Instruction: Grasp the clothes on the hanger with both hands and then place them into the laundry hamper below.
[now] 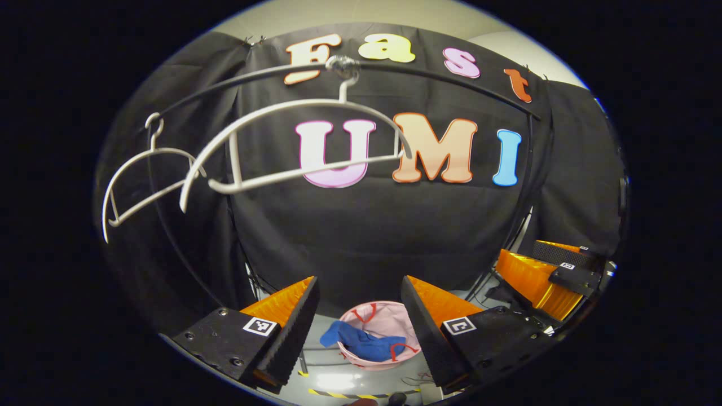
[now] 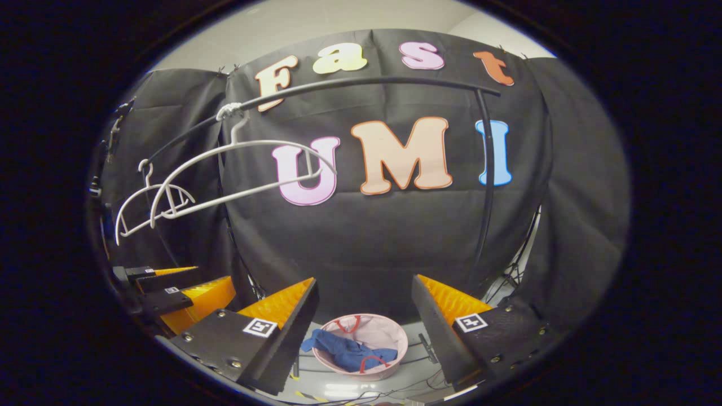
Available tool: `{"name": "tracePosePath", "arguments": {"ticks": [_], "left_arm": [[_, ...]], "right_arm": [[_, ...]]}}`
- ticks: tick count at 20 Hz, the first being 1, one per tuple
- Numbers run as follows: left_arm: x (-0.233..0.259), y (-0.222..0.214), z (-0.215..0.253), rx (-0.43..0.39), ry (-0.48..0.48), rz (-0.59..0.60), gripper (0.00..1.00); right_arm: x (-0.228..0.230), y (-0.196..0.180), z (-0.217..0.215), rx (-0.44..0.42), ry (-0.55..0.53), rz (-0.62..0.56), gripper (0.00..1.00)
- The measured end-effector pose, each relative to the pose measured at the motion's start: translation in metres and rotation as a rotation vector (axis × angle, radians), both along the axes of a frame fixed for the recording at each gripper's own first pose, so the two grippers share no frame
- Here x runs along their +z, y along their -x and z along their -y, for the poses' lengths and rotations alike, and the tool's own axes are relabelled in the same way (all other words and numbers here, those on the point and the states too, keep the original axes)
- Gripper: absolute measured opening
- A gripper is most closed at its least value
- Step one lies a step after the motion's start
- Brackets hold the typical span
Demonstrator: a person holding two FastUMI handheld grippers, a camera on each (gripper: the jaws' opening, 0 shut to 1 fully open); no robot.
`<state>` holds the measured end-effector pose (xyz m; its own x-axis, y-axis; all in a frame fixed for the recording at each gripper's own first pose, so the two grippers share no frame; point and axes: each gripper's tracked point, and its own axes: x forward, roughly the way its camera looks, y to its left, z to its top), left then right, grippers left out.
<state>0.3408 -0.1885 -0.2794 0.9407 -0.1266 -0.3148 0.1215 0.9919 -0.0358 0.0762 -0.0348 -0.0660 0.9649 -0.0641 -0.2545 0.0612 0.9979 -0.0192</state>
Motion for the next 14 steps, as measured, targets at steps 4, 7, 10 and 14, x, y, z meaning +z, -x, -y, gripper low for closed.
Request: {"name": "tracePosePath", "arguments": {"ticks": [4, 7, 10, 14], "left_arm": [[0.021, -0.006, 0.001, -0.029, 0.0, 0.084, 0.9], [0.041, -0.019, -0.004, -0.022, -0.028, 0.158, 0.9], [0.053, -0.013, -0.011, -0.013, -0.033, 0.188, 0.91], [0.077, 0.0, -0.025, 0.033, -0.047, 0.226, 0.9]], "right_arm": [[0.027, 0.011, -0.008, -0.01, -0.011, 0.051, 0.99], [0.042, 0.018, -0.002, -0.039, -0.036, 0.087, 1.0], [0.055, 0.026, 0.005, -0.06, -0.054, 0.124, 0.99], [0.068, 0.035, 0.012, -0.052, -0.033, 0.182, 0.99]]}}
